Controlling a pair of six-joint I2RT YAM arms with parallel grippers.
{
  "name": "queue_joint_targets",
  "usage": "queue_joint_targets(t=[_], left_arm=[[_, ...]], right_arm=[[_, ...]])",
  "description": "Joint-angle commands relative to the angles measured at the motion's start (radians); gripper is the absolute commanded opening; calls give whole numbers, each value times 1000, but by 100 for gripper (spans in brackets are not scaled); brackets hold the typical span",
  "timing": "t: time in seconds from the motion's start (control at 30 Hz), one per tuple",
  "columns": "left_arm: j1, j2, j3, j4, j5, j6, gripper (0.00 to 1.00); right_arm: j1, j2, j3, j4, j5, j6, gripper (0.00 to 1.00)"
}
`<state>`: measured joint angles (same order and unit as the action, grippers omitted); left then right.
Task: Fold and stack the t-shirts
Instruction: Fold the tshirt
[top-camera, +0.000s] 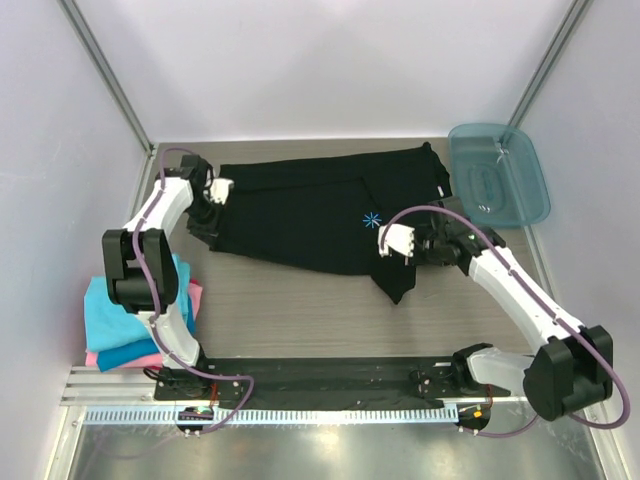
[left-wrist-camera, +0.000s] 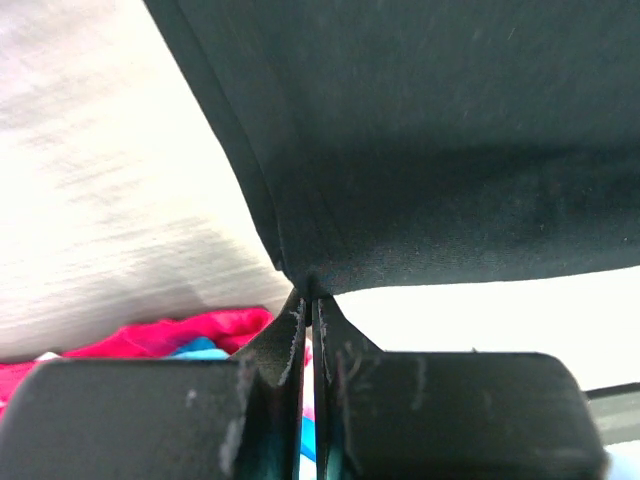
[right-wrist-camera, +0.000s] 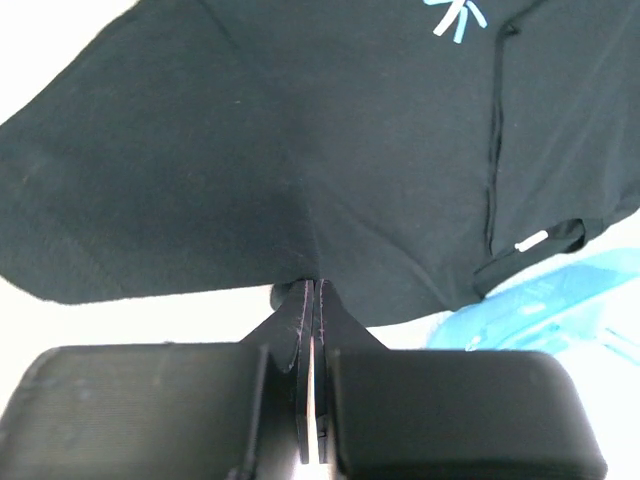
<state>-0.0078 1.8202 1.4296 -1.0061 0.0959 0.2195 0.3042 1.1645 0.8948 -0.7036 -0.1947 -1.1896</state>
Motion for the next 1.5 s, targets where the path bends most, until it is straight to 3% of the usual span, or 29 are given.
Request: queue_joint_targets(t=[0.0, 0.4, 0.73, 1.2, 1.47], left_arm=[[3, -7, 64, -19, 18, 18, 0], [37, 76, 173, -12, 18, -6, 0], [51, 224, 371, -45, -1, -19, 0], [60, 404, 618, -62, -22, -26, 0], [62, 459, 670, -45, -57, -37, 3]], right_arm=[[-13, 52, 78, 67, 40, 24, 1], [-56, 291, 315, 177, 60, 81, 1], [-88, 491, 458, 289, 77, 131, 1], [-120, 735, 688, 343, 92, 203, 1], [-119, 827, 786, 343, 93, 243, 2]])
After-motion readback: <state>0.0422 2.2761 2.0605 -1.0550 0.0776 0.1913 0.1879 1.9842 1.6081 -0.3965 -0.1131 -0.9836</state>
